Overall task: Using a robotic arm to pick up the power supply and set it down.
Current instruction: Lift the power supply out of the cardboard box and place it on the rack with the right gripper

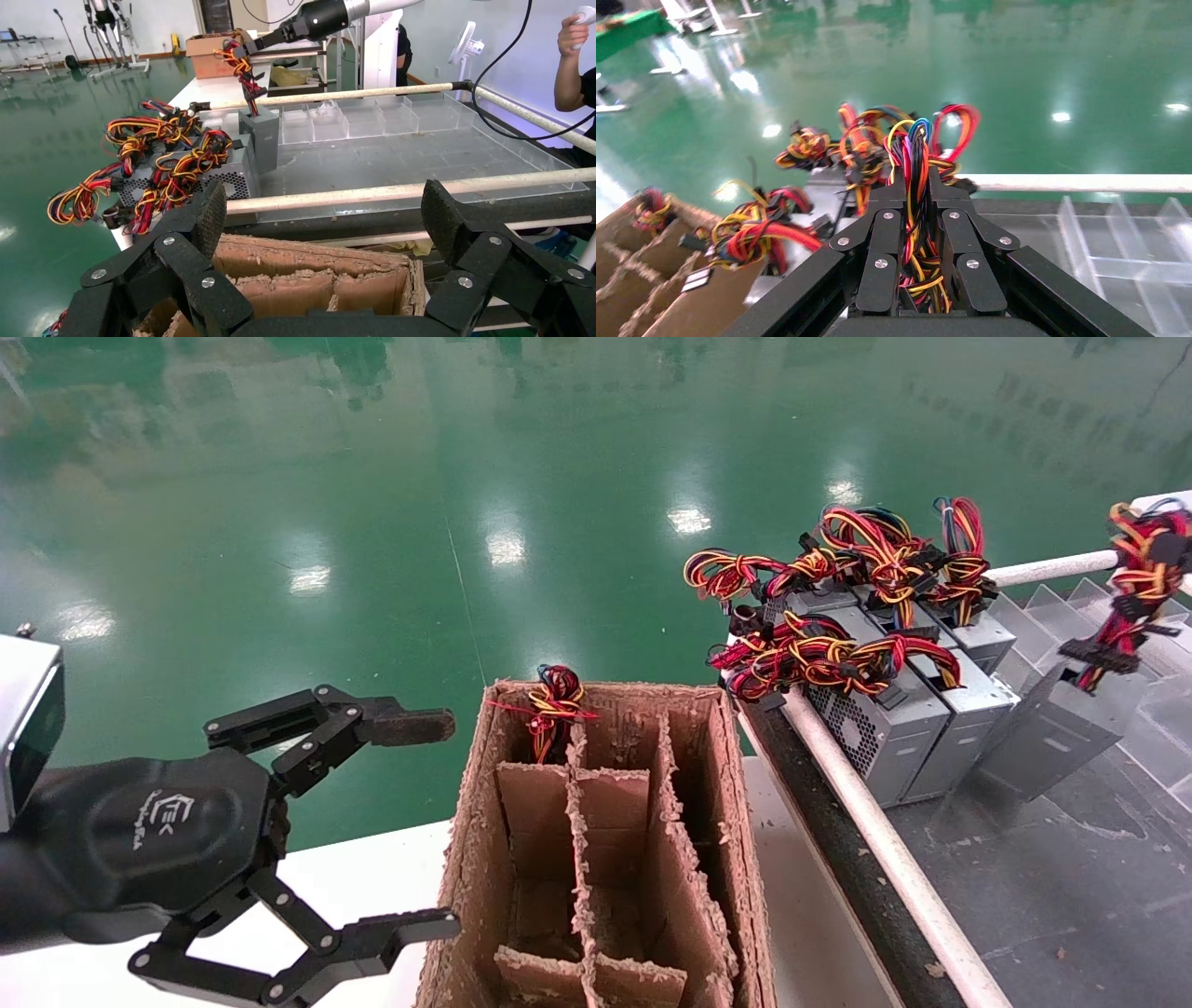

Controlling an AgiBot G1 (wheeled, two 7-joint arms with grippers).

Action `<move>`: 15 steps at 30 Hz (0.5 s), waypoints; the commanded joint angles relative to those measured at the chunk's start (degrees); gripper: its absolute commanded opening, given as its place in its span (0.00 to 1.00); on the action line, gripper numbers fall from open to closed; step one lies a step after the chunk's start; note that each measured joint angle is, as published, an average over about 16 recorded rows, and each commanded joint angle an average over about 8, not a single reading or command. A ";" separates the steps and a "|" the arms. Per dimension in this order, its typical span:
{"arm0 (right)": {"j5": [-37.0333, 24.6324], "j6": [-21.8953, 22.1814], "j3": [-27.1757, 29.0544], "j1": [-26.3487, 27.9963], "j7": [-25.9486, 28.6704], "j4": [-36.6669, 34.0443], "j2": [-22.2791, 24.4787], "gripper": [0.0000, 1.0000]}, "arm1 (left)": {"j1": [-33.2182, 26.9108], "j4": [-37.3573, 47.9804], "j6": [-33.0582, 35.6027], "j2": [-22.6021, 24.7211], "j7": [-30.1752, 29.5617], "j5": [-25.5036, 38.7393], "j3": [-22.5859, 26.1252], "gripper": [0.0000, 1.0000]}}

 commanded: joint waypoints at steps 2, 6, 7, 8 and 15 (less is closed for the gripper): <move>-0.49 -0.97 -0.36 0.09 -0.40 -0.01 -0.64 0.00 | 0.00 0.00 0.00 0.00 0.00 0.00 0.00 1.00; -0.78 -0.47 -0.58 0.16 -0.90 -0.34 -2.06 0.00 | 0.00 0.00 0.00 0.00 0.00 0.00 0.00 1.00; -0.82 -0.23 -0.60 0.18 -1.00 -0.44 -2.47 0.00 | 0.00 0.00 0.00 0.00 0.00 0.00 0.01 1.00; -0.85 0.03 -0.62 0.20 -1.09 -0.54 -2.89 0.00 | 0.00 0.00 0.00 0.00 0.00 0.00 0.01 1.00; -0.75 1.83 -0.56 0.36 -1.38 -1.32 -5.37 0.30 | 0.00 0.00 0.00 0.00 0.01 -0.01 0.01 1.00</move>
